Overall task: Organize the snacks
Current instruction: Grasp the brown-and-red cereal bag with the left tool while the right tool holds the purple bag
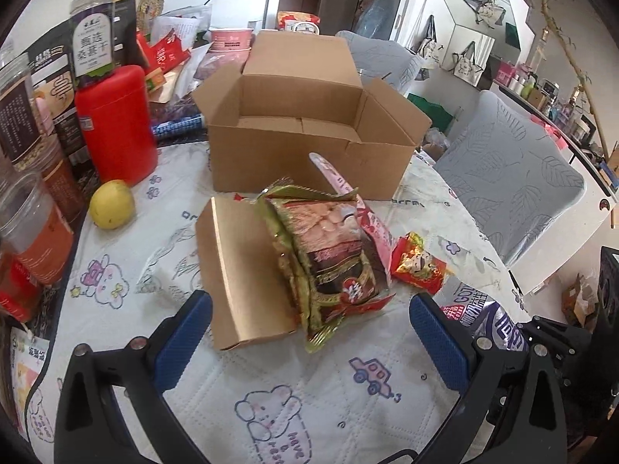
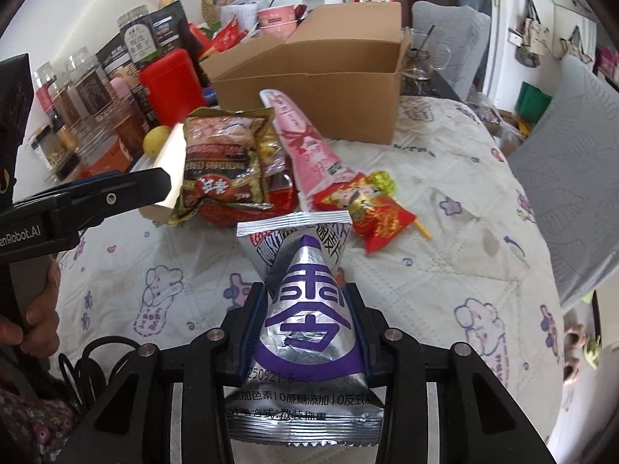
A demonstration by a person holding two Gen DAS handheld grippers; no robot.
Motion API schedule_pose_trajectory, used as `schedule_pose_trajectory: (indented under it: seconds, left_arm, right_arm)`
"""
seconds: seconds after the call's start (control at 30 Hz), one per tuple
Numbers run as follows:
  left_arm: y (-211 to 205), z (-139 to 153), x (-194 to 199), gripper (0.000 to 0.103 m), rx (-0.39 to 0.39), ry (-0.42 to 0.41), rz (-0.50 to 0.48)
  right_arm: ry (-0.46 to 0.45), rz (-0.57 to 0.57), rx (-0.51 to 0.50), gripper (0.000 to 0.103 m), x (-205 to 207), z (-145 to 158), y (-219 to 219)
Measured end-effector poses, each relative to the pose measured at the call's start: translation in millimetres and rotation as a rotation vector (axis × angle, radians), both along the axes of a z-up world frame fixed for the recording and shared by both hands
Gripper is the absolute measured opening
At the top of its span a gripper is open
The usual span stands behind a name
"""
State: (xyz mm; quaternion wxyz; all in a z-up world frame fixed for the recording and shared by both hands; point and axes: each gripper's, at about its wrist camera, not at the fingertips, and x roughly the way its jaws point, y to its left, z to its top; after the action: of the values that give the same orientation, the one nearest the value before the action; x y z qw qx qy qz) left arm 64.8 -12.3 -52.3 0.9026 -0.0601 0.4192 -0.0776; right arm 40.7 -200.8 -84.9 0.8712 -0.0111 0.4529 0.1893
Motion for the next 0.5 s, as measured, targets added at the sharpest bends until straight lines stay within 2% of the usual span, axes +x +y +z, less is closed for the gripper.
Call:
schedule_pose_trajectory:
  seconds: [0.17, 0.43, 0.5]
  left_arm:
    - [-21.4, -2.8, 18.9, 0.103, 0.012, 0.002, -0.039]
    - [-42.6, -23.5, 49.0, 0.103, 0.071, 0.042, -0.022]
    - [-50.2, -30.1, 53.6, 0.097, 0.120, 0.058, -0.018]
  right_arm:
    - [-0.014, -0.045, -0.009, 0.039, 9.0, 1.7, -18.0]
    - [-0.002, -0.081, -0.011, 0.039, 21.4, -6.6, -30.7]
    - [0.003, -0.085, -0.020, 0.039, 23.3, -8.3, -32.4]
